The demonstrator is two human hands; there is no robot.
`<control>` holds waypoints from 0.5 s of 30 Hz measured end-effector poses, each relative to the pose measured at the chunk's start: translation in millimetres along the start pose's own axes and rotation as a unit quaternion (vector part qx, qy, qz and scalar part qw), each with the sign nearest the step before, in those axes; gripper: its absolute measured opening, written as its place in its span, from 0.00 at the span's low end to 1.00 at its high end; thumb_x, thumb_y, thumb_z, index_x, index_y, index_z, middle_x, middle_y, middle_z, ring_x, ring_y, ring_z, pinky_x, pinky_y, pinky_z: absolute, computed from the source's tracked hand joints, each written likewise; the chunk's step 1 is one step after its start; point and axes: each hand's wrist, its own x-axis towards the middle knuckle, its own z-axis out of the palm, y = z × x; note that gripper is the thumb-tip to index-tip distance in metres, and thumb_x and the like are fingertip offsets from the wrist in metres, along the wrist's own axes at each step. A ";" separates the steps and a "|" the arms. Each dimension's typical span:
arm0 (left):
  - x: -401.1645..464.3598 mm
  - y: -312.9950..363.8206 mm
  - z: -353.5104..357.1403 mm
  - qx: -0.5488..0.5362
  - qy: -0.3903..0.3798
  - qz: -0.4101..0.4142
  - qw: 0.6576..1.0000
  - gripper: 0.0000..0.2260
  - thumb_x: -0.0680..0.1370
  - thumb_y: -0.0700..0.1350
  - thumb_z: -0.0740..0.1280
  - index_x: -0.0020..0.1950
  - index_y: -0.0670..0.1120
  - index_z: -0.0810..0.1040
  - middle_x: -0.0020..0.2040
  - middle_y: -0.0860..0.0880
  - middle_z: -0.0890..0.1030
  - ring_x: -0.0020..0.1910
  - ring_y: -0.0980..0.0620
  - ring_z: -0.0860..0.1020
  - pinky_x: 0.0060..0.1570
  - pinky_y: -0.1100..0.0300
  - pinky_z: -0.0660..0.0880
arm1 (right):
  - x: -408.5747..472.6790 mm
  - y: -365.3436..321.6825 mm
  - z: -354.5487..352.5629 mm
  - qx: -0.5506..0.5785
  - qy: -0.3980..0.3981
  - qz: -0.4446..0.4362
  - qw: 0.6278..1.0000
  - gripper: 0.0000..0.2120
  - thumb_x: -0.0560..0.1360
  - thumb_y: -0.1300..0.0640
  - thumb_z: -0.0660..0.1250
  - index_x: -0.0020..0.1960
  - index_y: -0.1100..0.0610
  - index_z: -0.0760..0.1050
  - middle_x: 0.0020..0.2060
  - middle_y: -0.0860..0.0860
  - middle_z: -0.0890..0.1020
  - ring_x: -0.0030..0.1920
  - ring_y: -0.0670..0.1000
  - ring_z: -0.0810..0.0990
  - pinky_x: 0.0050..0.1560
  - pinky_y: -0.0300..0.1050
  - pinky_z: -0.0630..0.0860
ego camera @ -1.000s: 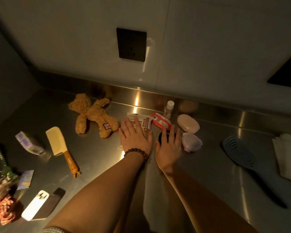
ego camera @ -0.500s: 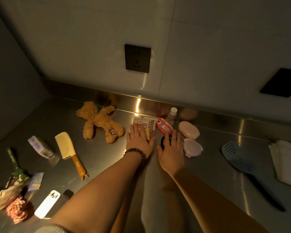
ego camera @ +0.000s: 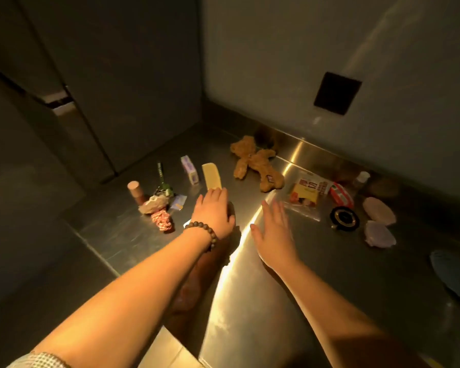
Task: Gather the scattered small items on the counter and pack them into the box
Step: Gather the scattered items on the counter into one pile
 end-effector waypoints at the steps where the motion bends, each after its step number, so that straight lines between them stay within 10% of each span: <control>1: -8.3 -15.4 -6.8 0.002 0.003 -0.013 1.000 0.33 0.74 0.54 0.62 0.74 0.44 0.54 0.74 0.44 0.60 0.74 0.45 0.55 0.72 0.46 0.51 | -2.9 -11.8 8.0 0.006 -0.012 -0.021 1.000 0.32 0.79 0.42 0.55 0.77 0.46 0.46 0.78 0.48 0.44 0.77 0.51 0.41 0.75 0.53 0.53; 11: -99.5 -96.5 -12.2 -0.024 0.047 -0.039 0.998 0.40 0.72 0.69 0.55 0.76 0.47 0.50 0.77 0.46 0.53 0.75 0.47 0.53 0.71 0.53 0.47 | -0.5 -88.8 55.2 -0.020 -0.085 -0.200 0.976 0.34 0.78 0.51 0.62 0.77 0.44 0.47 0.78 0.49 0.43 0.77 0.52 0.40 0.74 0.53 0.43; 15: -124.1 -96.5 10.8 -0.058 -0.055 -0.017 0.997 0.50 0.65 0.77 0.53 0.76 0.49 0.42 0.77 0.49 0.46 0.75 0.50 0.47 0.69 0.58 0.43 | 13.9 -94.8 59.4 -0.026 -0.092 -0.187 0.978 0.29 0.77 0.60 0.63 0.75 0.47 0.58 0.76 0.52 0.56 0.75 0.55 0.54 0.72 0.53 0.58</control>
